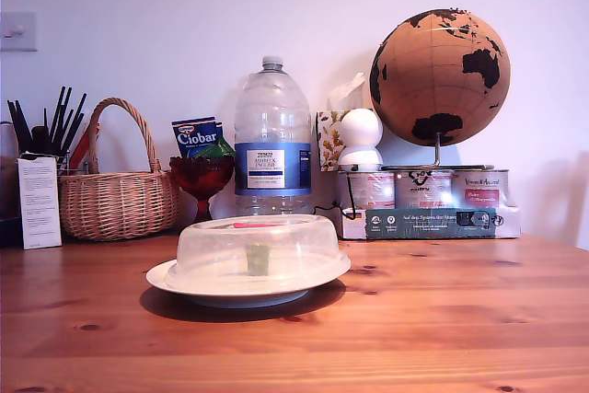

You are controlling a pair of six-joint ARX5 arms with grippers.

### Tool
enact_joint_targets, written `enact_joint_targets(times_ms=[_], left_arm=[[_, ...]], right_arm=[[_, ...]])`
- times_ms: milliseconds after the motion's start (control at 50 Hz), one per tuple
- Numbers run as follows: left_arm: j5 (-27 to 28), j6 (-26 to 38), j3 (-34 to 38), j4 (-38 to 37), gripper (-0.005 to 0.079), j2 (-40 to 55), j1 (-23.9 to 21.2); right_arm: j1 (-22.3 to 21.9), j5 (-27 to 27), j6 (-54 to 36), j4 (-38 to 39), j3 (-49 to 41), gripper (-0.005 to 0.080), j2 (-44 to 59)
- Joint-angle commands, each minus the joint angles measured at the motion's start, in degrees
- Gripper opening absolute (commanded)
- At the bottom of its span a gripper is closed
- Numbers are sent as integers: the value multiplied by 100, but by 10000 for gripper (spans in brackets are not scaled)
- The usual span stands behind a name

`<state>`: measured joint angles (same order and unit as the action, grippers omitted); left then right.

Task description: Lift the plastic dome with your left arm while removing the green coffee capsule from the plate using your right arm.

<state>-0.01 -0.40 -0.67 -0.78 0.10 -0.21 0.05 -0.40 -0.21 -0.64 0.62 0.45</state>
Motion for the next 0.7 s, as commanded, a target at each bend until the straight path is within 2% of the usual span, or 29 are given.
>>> enact_joint_targets(times_ms=[0, 340, 460, 580, 680], left_arm=[[1716, -863, 214, 514, -19, -83, 304], [1722, -901, 214, 684, -19, -83, 304], [1779, -1388, 201, 861, -19, -83, 304], [1849, -1685, 39, 826, -19, -83, 304], [1937, -1770, -199, 686, -19, -81, 304]], right_arm=[[-570, -798, 1069, -778, 348, -12, -35], [-568, -911, 1255, -468, 358, -12, -35], [-568, -1176, 1926, -247, 426, -12, -35], [-568, -1467, 1978, -275, 706, -12, -35], [-568, -1473, 1976, -496, 999, -12, -33]])
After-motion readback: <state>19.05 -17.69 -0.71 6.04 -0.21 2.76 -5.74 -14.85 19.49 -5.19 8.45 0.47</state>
